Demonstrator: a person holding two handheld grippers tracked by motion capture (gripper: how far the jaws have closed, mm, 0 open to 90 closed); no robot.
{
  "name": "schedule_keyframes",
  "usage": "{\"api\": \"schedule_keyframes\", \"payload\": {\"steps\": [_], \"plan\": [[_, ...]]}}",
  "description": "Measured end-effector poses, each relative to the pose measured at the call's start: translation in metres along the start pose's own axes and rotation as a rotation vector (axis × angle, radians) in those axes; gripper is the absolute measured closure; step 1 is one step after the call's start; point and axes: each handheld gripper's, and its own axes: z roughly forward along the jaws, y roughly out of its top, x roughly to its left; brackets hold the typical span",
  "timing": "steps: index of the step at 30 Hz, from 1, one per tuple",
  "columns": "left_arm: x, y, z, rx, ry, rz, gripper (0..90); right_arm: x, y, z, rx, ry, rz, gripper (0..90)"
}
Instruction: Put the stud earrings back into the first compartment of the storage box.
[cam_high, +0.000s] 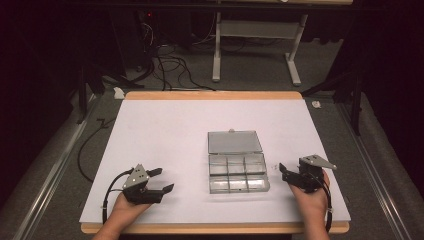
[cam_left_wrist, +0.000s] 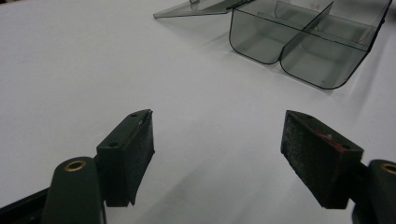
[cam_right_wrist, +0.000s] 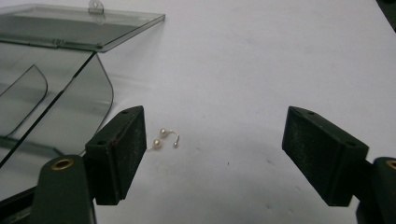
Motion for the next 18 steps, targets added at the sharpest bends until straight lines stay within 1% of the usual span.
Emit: {"api": "schedule_keyframes", "payload": {"steps": [3, 5, 7, 9, 16, 18], "plan": [[-0.0003, 0.0, 0.0001, 0.004, -0.002, 0.005, 26.1, 0.0001, -0.0013, -0.0028, 0.0, 0.002, -0.005, 21.3], [-0.0004, 0.0003, 0.0011, 0.009, -0.005, 0.006, 26.1, -0.0014, -0.0021, -0.0053, -0.009, 0.004, 0.013, 21.3], [-0.0004, 0.0005, 0.0012, 0.012, -0.008, 0.008, 26.1, -0.0018, -0.0023, -0.006, -0.011, 0.005, 0.014, 21.4], [-0.0005, 0.0005, 0.0015, 0.016, -0.014, 0.012, 26.1, -0.0022, -0.0034, -0.0077, -0.014, 0.003, 0.012, 25.1], [-0.0009, 0.0004, 0.0014, 0.015, -0.014, 0.014, 26.1, -0.0031, -0.0034, -0.0093, -0.026, -0.005, 0.003, 28.2], [-0.0009, 0.0004, 0.0016, 0.015, -0.012, 0.014, 26.1, -0.0028, -0.003, -0.0093, -0.014, 0.0, -0.008, 30.1]]}}
